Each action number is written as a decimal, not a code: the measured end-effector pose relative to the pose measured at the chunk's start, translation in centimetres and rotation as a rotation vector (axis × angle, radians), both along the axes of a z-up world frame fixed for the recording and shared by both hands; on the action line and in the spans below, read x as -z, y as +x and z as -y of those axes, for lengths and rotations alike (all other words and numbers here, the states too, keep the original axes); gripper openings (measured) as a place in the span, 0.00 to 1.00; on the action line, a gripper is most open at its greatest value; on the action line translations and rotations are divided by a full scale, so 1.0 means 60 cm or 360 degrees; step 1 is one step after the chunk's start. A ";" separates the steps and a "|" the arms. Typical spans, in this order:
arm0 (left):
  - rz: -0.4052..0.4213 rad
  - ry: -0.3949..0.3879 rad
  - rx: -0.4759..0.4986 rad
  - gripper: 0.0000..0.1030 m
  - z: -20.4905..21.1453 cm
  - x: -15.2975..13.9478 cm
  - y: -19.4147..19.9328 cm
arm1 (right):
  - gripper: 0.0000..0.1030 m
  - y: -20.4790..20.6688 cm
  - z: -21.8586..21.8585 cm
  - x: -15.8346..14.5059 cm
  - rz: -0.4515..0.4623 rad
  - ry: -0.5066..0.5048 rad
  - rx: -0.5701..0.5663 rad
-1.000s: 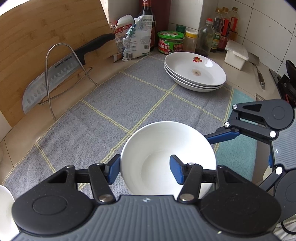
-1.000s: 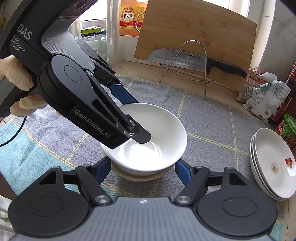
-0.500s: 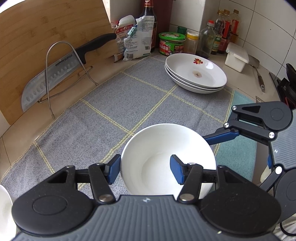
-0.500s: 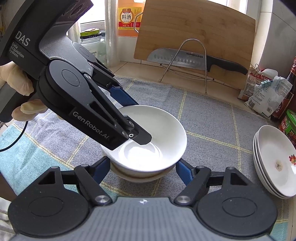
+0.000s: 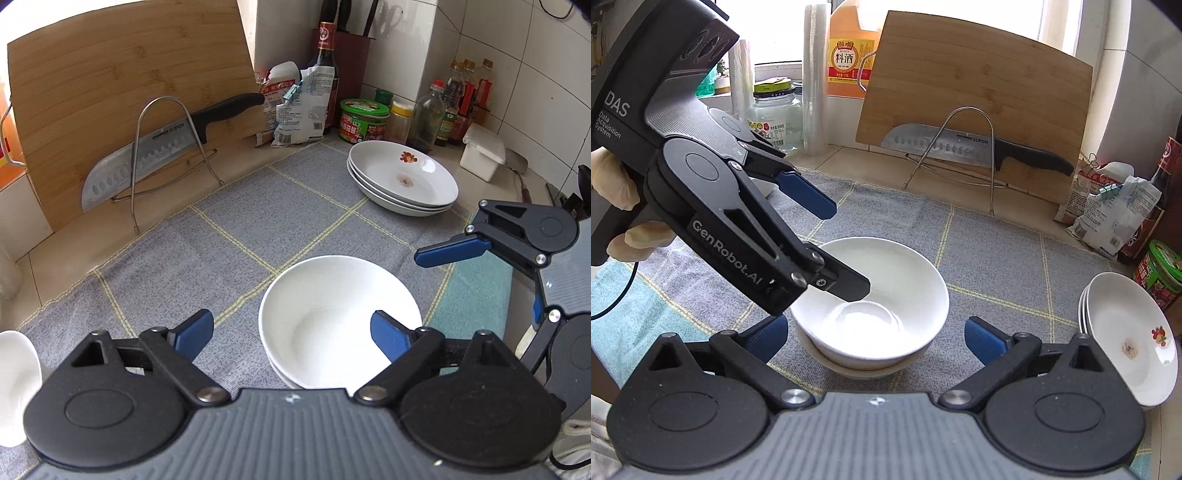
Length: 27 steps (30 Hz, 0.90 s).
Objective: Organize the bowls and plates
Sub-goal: 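Open the left tool and pull it back from the stacked bowls, then move the right tool to the pink-flowered bowl beside the glass jar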
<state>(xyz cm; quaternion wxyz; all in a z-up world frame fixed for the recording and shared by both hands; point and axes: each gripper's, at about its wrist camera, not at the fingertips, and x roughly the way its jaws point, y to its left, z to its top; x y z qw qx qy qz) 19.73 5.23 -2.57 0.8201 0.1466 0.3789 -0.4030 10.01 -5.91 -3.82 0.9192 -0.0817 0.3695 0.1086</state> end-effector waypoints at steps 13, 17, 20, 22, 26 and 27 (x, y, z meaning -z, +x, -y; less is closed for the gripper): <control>0.0050 -0.0094 -0.0444 0.94 -0.115 0.016 -0.034 | 1.00 0.016 -0.028 -0.015 0.0011 -0.0022 -0.0046; 0.0058 -0.0104 -0.0621 0.94 -0.164 0.022 -0.034 | 1.00 0.038 -0.053 -0.027 0.0013 -0.0057 -0.0115; 0.0094 -0.0108 -0.0757 0.94 -0.197 0.024 -0.032 | 1.00 0.054 -0.079 -0.038 0.0034 -0.0081 -0.0198; 0.0128 -0.0105 -0.0848 0.94 -0.219 0.026 -0.032 | 1.00 0.067 -0.096 -0.045 0.0033 -0.0085 -0.0254; 0.0193 -0.0073 -0.0990 0.94 -0.255 0.032 -0.028 | 1.00 0.097 -0.129 -0.055 0.0016 -0.0077 -0.0330; 0.0204 -0.0070 -0.1025 0.94 -0.266 0.035 -0.028 | 1.00 0.104 -0.135 -0.057 0.0012 -0.0068 -0.0346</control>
